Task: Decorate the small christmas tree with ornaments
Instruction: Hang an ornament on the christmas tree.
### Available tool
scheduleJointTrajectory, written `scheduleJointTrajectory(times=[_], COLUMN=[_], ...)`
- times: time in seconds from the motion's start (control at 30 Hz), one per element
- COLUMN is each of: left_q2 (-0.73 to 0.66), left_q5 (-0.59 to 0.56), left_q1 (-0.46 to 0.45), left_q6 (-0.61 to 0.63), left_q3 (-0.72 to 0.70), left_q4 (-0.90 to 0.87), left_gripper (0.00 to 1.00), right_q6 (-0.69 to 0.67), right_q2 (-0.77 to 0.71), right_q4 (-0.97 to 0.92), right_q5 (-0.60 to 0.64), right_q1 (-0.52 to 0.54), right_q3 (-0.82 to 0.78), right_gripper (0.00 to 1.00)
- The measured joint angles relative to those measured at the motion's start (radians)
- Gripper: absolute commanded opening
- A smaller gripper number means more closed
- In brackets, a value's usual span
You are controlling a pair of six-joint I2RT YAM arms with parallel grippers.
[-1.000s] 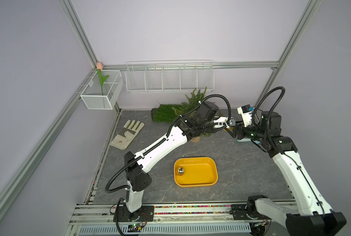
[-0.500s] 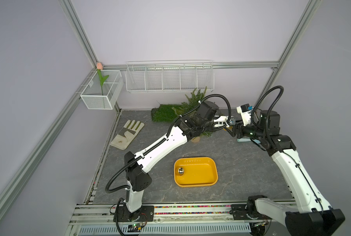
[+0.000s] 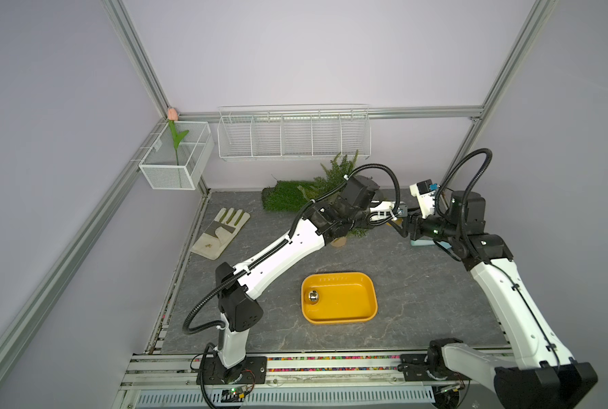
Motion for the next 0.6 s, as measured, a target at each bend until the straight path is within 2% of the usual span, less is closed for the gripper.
scheduleJointTrajectory(times=[0.6], left_q2=[-0.002], left_q5=[-0.004], left_q1=[0.000], left_q6=[0.000], left_q3=[-0.024], left_q4=[0.013], left_gripper=[0.00], right_q6=[-0.025], right_q2=[-0.026], right_q4=[-0.027], right_q5=[0.023], right_q1=[0.000], right_q3=[-0.003], right_gripper=[0.39])
